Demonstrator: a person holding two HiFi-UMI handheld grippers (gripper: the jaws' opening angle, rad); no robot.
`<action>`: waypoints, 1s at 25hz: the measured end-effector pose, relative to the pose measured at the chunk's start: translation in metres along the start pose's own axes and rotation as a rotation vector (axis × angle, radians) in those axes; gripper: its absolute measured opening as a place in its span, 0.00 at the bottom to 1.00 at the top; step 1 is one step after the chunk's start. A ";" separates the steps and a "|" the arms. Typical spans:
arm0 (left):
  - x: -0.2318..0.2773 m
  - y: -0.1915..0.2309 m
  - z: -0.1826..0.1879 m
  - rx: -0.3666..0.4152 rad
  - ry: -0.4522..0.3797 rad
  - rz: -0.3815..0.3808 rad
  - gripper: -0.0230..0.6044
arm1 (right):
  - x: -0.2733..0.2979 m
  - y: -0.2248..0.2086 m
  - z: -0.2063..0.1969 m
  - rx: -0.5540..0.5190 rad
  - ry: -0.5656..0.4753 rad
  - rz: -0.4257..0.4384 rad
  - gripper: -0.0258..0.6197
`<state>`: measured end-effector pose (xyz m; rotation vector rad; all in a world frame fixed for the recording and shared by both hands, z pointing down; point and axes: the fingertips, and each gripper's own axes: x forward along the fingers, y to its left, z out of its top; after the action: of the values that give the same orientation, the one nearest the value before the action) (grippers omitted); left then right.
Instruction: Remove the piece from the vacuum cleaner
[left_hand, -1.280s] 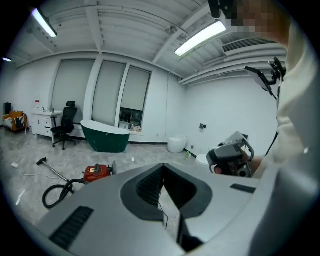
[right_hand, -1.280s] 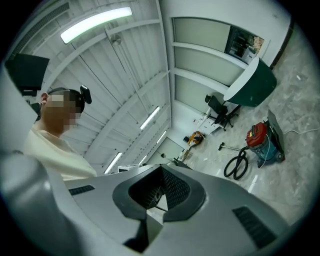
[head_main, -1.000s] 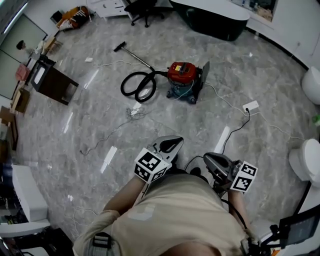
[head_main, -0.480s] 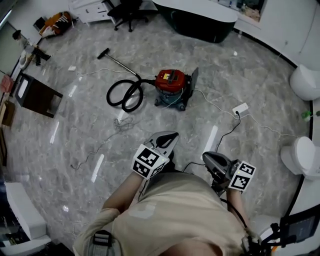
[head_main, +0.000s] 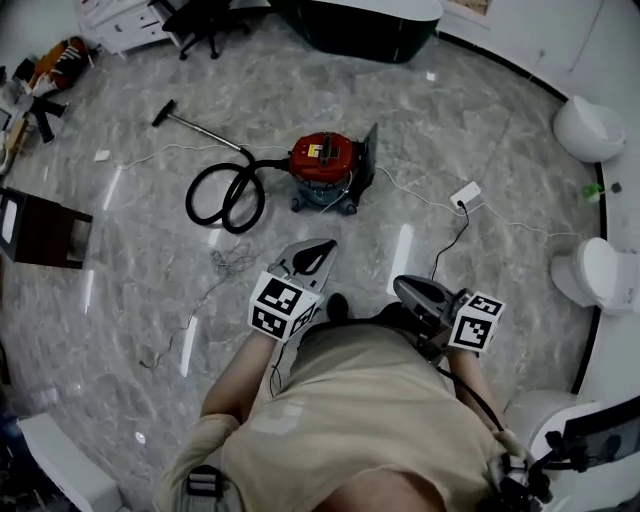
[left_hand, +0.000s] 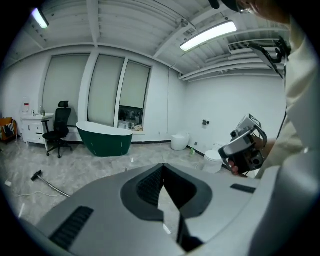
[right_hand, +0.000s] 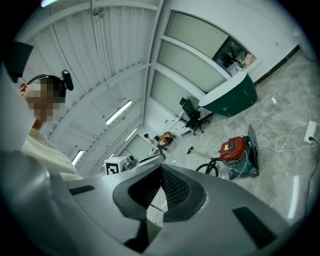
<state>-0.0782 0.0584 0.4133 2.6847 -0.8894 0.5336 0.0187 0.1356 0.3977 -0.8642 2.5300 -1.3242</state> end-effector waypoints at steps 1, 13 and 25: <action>-0.001 0.008 0.002 0.006 -0.001 0.002 0.04 | 0.008 -0.006 0.005 0.023 -0.009 -0.018 0.04; 0.014 0.062 -0.002 -0.065 0.040 0.076 0.04 | 0.082 -0.066 0.047 0.173 0.097 -0.029 0.04; 0.147 0.098 0.053 -0.018 0.184 0.125 0.04 | 0.076 -0.221 0.143 0.229 0.153 -0.113 0.04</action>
<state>-0.0154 -0.1129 0.4401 2.5253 -1.0068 0.7817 0.1048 -0.1045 0.4975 -0.9003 2.4026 -1.7371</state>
